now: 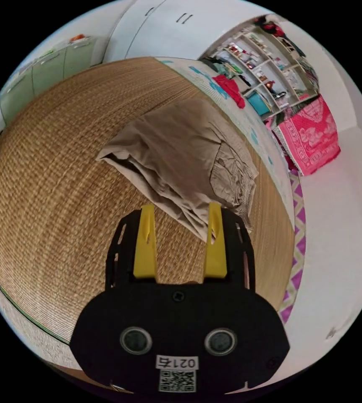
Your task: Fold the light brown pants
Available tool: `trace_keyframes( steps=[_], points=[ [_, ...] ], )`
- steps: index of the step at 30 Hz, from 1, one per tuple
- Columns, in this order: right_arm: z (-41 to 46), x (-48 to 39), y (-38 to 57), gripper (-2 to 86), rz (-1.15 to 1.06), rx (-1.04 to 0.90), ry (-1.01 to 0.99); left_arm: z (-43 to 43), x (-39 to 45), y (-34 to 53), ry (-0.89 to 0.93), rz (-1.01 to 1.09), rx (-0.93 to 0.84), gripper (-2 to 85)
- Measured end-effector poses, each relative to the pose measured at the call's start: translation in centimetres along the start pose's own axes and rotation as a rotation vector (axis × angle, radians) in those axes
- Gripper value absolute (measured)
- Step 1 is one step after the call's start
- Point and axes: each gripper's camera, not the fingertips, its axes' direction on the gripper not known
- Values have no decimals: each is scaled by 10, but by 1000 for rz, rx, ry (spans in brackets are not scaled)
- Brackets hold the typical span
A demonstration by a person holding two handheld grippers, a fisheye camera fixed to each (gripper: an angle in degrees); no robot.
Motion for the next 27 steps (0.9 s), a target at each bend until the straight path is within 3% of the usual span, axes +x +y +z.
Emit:
trace_keyframes(
  steps=[3, 6, 12, 16, 21, 27],
  points=[
    [1, 13, -35, 158, -78, -13, -5, -20, 0, -4, -23, -4, 67, -10],
    [-3, 29, -62, 82, -112, -17, -113, -27, -5, -8, -39, -15, 76, -10],
    [-29, 8, -64, 17, -44, -70, 93, -12, -28, -10, -96, -86, -8, -10],
    [-79, -31, 11, 3, 92, -197, 169, 12, -42, -13, -130, -130, -97, -10],
    [-183, -116, 139, -1, 320, -372, 108, 41, -49, -15, -108, -138, -142, -9],
    [-296, -247, 266, -2, 789, -651, -41, 81, -61, -13, -144, -177, -193, -9]
  ],
)
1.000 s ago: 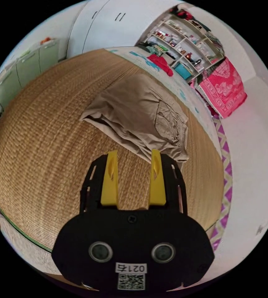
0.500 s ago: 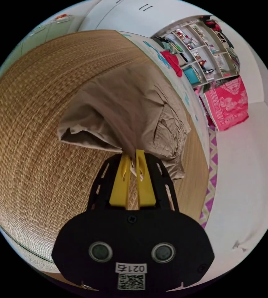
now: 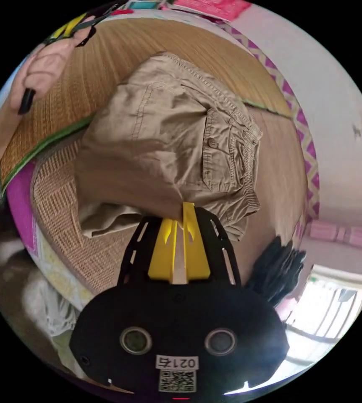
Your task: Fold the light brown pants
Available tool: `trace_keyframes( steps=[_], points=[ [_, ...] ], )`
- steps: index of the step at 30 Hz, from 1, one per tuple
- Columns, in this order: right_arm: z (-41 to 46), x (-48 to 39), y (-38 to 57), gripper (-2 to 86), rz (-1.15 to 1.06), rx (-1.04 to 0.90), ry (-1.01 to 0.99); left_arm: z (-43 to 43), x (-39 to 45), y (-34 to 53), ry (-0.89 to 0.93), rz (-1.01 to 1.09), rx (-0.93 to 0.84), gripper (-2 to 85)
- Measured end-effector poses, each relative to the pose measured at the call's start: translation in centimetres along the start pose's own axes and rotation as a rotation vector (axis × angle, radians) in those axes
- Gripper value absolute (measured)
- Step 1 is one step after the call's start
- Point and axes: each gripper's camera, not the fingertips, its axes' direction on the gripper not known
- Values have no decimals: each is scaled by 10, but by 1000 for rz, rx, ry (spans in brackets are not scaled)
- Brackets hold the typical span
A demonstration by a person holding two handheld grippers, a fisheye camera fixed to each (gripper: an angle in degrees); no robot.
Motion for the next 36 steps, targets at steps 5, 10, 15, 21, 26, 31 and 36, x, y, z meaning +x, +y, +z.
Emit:
trace_keyframes(
  steps=[5, 10, 15, 21, 26, 31, 36],
  points=[
    [-3, -40, 67, 3, 108, 15, -38, 42, 0, -5, -89, -16, -94, -9],
    [-8, -64, 62, 15, 133, 174, -142, 86, 48, -38, -212, 30, -172, -9],
    [4, -69, 99, 37, 151, 324, -215, 103, 104, -58, -437, 43, -167, -8],
    [43, 13, 268, 82, 517, 520, -365, 196, 142, -31, -725, 224, -499, 20],
    [145, 70, 368, 103, 794, 534, -592, 298, 128, -2, -782, 250, -705, 101],
    [213, 77, 393, 91, 859, 568, -811, 386, 121, 23, -799, 283, -851, 114],
    [237, 80, 411, 35, 919, 633, -844, 442, 127, 37, -817, 304, -893, 136]
  ],
)
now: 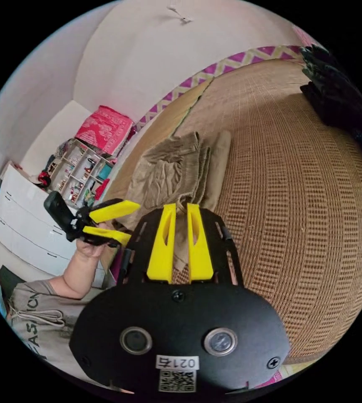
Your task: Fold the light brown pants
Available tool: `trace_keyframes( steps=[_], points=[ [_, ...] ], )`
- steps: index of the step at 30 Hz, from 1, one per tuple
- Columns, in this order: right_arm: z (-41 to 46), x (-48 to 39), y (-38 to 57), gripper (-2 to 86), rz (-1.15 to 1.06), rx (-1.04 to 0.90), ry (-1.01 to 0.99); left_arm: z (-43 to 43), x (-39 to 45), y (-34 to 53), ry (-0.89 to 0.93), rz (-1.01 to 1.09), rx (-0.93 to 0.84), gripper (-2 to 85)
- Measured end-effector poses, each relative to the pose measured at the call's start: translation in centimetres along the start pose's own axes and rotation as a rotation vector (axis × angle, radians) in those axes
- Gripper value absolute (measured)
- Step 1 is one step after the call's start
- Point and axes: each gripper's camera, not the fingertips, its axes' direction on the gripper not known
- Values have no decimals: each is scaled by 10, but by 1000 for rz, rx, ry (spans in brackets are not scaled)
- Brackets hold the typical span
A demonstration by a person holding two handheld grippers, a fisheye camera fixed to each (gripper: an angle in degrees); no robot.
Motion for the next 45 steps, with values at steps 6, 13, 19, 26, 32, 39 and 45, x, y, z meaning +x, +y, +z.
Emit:
trace_keyframes(
  steps=[6, 13, 19, 26, 32, 39, 45],
  points=[
    [-26, -44, -12, 11, -172, 66, -46, 10, 36, -27, -259, -10, -52, 106],
    [-40, -68, 13, -2, -324, 199, 11, -135, -17, 35, -304, -279, 216, 35],
    [22, -65, 67, -3, -488, -4, 62, -352, -128, 244, -236, -627, 632, 32],
    [107, -100, 93, 4, -569, -121, 67, -344, -244, 557, -79, -1252, 681, 38],
    [198, -180, 79, 50, -793, -201, 140, -299, -251, 677, 131, -1319, 829, 37],
    [312, -246, 83, 62, -1037, -265, 338, -288, -242, 706, 66, -1279, 810, 37],
    [366, -242, 87, 25, -1056, -348, 412, -276, -241, 725, 63, -1266, 801, 38]
  ],
)
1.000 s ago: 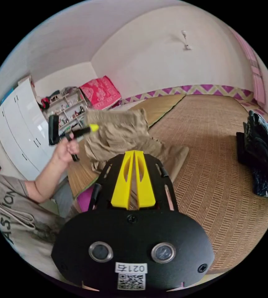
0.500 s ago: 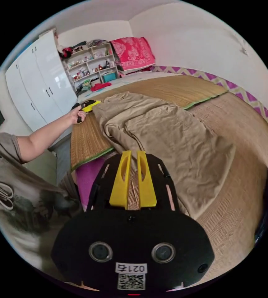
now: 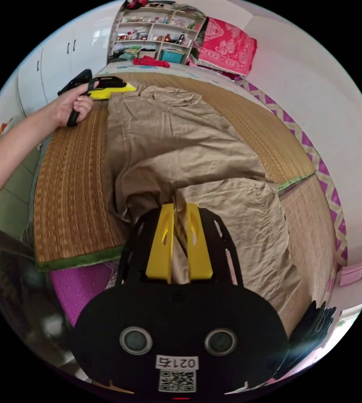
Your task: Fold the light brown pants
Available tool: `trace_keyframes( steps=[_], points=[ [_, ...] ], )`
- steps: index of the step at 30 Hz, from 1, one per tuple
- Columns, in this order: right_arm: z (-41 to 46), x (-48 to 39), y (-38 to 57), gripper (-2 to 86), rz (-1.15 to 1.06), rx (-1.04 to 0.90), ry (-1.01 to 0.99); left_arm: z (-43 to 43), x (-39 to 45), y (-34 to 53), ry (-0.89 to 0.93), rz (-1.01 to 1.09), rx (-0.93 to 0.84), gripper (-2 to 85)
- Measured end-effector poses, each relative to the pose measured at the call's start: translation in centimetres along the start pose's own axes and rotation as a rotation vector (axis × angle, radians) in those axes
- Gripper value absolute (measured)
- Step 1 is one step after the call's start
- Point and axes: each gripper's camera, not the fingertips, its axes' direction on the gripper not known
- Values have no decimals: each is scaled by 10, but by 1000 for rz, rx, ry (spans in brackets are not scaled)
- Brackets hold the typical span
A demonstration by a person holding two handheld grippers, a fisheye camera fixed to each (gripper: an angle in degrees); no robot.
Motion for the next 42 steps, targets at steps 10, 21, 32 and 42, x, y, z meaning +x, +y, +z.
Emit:
trace_keyframes(
  steps=[10, 21, 32, 42],
  points=[
    [-112, 139, 194, 0, 611, 482, -180, 6, -26, 10, -5, -13, -5, 38],
    [-147, 220, 605, 1, 1361, 393, 25, 29, -37, 13, -9, -69, -21, 31],
    [-83, 190, 701, 46, 1508, 645, -345, 58, -1, -5, -101, -88, -144, 64],
    [-83, 226, 397, 69, 486, 148, 110, 185, 224, 18, -395, 834, -163, 63]
  ],
)
